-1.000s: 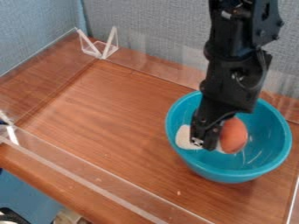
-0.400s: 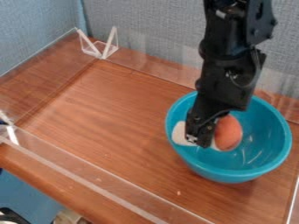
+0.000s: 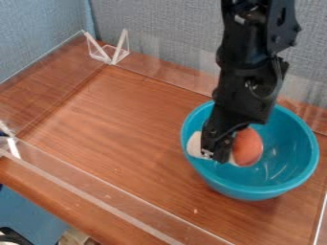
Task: Put the mushroom in the blue bowl
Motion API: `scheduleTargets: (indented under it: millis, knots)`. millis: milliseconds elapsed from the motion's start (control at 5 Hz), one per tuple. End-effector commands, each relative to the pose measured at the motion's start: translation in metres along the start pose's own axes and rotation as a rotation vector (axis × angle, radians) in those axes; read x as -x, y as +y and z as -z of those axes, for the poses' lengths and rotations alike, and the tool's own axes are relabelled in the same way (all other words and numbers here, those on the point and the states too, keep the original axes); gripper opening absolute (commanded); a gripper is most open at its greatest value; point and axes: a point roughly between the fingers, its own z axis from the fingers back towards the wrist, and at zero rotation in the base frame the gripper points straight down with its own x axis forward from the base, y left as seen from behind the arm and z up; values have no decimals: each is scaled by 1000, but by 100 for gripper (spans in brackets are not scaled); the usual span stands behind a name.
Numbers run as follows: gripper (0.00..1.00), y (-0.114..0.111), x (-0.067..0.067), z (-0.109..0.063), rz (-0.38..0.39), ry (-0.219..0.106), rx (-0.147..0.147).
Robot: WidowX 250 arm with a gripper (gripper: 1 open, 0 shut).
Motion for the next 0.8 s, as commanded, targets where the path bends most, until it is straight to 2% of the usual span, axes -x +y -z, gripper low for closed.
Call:
scheduleTargets:
  millis: [0, 200, 600]
  knots:
    - [0, 4, 4, -8, -13, -7, -37]
    - [100, 5, 6, -9, -23, -6, -41]
    - [100, 6, 7, -9, -36, -6, -51]
